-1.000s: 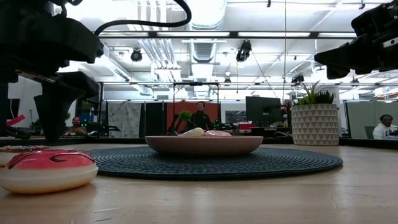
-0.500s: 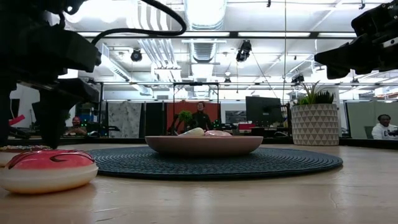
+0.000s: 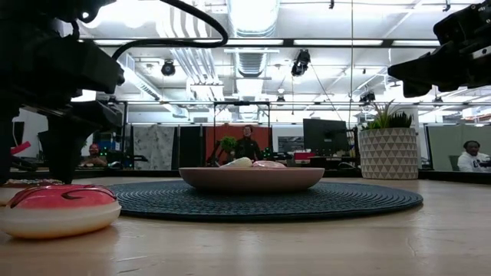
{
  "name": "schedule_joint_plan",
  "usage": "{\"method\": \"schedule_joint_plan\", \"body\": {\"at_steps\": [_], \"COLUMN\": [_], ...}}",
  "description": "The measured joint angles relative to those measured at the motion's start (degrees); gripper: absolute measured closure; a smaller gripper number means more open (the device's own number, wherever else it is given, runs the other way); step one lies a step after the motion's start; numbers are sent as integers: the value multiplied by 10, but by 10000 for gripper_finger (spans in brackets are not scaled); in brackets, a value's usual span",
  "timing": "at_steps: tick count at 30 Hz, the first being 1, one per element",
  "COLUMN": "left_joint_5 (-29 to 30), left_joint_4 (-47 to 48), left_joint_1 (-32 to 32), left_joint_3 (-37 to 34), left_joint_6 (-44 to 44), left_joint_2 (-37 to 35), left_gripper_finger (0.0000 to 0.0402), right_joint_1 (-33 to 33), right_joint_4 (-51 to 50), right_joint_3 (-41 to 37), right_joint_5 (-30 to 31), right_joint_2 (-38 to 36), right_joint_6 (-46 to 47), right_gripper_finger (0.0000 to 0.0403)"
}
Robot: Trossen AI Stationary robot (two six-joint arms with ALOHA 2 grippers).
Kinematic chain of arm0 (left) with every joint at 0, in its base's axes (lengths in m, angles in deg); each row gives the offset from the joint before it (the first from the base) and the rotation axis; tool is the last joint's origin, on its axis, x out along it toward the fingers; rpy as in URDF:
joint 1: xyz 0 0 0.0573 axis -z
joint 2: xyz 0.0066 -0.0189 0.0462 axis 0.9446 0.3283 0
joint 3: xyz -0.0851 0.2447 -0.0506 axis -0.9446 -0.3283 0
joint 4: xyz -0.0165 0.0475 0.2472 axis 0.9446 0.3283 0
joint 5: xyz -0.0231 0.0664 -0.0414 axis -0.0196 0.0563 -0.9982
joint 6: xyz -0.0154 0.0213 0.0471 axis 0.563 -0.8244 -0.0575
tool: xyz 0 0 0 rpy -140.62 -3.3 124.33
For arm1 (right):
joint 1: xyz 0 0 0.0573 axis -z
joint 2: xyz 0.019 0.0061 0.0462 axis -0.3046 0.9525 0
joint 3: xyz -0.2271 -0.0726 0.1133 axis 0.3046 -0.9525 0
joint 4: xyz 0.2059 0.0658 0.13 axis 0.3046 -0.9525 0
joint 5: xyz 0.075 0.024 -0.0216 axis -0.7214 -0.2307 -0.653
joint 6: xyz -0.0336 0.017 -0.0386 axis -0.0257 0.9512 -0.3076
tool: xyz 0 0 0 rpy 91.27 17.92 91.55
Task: Pick & Place donuts
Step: Put the small brown donut on the pink plate
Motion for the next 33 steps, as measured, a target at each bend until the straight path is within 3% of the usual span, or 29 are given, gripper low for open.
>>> {"method": "schedule_joint_plan", "body": {"at_steps": [25, 33], "left_joint_5": [3, 3], "left_joint_4": [-37, -35], "left_joint_1": [0, 0], "left_joint_3": [-15, -14], "left_joint_6": [23, 24], "left_joint_2": [26, 26], "left_gripper_finger": [140, 173], "right_joint_1": [0, 0], "right_joint_4": [0, 0], "right_joint_3": [0, 0], "right_joint_5": [0, 0], "right_joint_2": [1, 1], "right_joint_6": [0, 0], "right_gripper_finger": [394, 394]}}
